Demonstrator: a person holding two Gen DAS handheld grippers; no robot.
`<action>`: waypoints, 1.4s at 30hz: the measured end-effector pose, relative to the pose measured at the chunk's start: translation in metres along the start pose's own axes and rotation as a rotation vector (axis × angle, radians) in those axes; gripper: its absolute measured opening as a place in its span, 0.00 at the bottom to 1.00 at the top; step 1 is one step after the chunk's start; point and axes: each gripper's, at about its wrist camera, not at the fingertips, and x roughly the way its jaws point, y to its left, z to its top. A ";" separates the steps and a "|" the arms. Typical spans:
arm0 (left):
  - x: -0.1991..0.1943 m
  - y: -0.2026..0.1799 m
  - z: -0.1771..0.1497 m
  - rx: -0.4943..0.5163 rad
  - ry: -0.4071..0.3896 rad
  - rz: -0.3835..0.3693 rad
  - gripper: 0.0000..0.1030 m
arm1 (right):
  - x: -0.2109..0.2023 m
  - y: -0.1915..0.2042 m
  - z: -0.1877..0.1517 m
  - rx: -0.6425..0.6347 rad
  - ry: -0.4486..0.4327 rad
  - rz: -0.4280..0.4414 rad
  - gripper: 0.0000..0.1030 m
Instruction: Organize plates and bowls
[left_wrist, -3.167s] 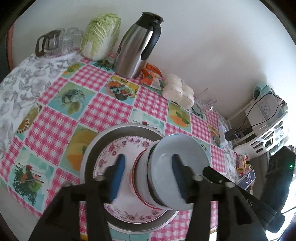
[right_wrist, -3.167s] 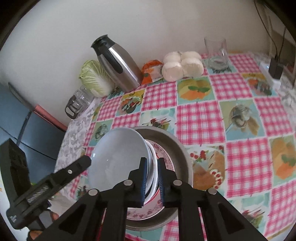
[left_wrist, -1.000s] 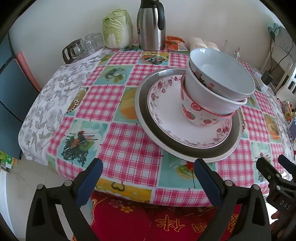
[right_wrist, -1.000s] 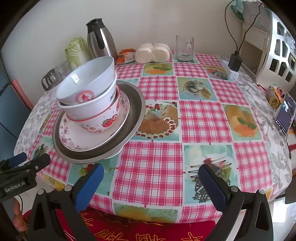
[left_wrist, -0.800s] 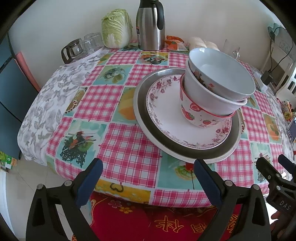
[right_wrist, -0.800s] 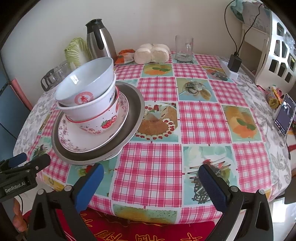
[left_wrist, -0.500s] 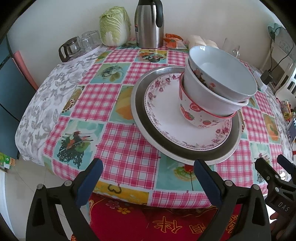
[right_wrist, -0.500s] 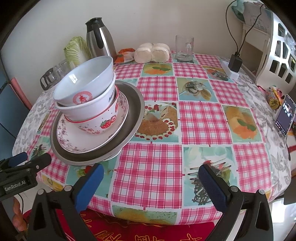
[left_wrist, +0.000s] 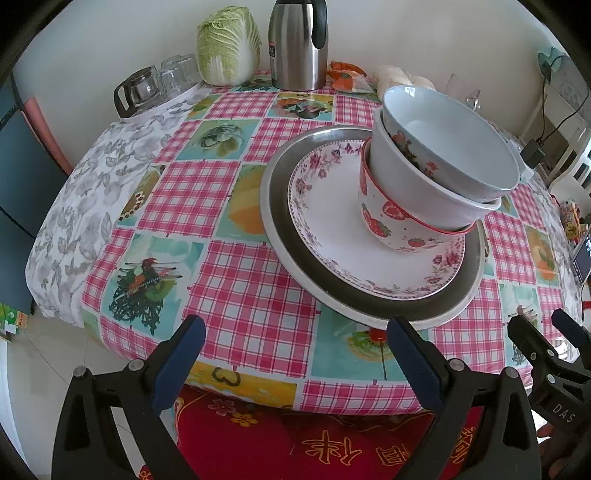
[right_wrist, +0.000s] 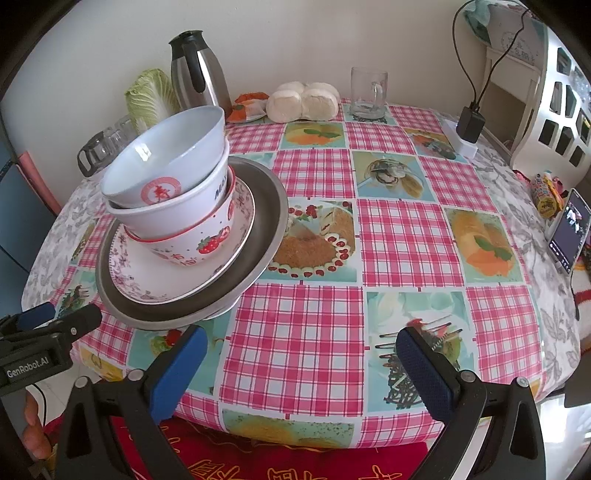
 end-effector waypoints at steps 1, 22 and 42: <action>0.000 0.000 0.000 0.000 0.001 0.001 0.96 | 0.000 0.000 0.000 0.000 0.000 0.000 1.00; 0.004 -0.001 -0.001 0.000 0.009 0.005 0.96 | 0.001 0.000 0.000 0.001 0.002 0.000 1.00; 0.005 0.000 -0.002 0.000 0.012 0.006 0.96 | 0.002 0.000 -0.002 -0.001 0.005 0.001 1.00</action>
